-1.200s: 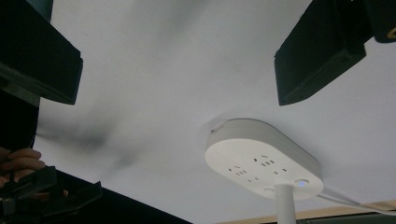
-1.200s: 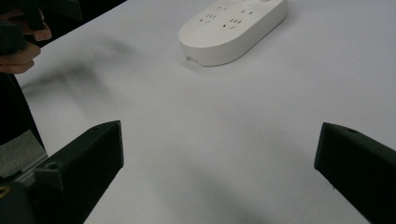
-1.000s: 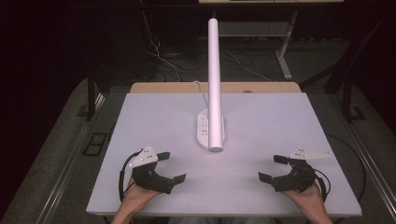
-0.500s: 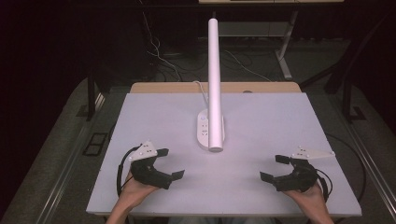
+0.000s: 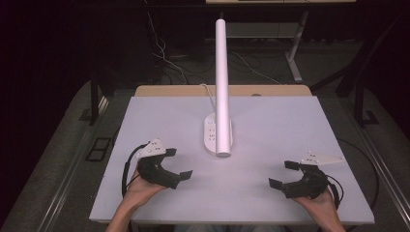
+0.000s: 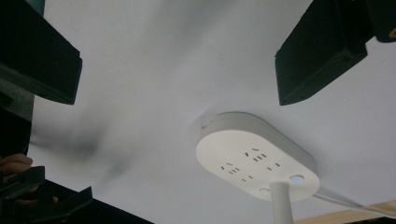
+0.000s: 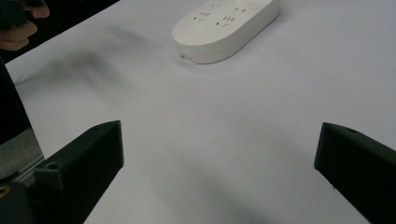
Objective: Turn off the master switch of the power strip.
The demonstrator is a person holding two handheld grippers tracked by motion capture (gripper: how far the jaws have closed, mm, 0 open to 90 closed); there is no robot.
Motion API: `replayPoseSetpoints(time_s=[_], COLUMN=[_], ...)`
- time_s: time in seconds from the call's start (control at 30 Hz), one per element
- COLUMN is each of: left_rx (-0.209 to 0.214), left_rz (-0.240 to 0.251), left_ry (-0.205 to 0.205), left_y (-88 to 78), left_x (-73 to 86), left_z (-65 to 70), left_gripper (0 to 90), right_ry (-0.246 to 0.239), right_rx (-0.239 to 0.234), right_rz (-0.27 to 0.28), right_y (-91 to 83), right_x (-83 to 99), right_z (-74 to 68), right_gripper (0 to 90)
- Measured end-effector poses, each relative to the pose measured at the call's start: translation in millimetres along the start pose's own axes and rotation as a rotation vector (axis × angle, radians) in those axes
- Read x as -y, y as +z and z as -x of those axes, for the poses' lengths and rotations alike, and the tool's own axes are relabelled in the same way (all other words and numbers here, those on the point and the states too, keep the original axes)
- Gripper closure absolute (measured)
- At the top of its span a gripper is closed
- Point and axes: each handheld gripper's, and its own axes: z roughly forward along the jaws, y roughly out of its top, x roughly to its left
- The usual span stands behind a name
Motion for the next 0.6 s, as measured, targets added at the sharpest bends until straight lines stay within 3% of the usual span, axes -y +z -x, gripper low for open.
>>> replayPoseSetpoints(time_s=[0.6], left_rx=[0.009], left_rz=[-0.034], left_ry=[0.033], left_y=[5.7], left_x=[-26.9], left_z=[-8.7], left_gripper=[0.0], right_ry=[-0.003], right_rx=[-0.001], right_rz=[-0.008], right_y=[0.2], right_x=[0.8], right_z=[1.1], right_gripper=[0.6])
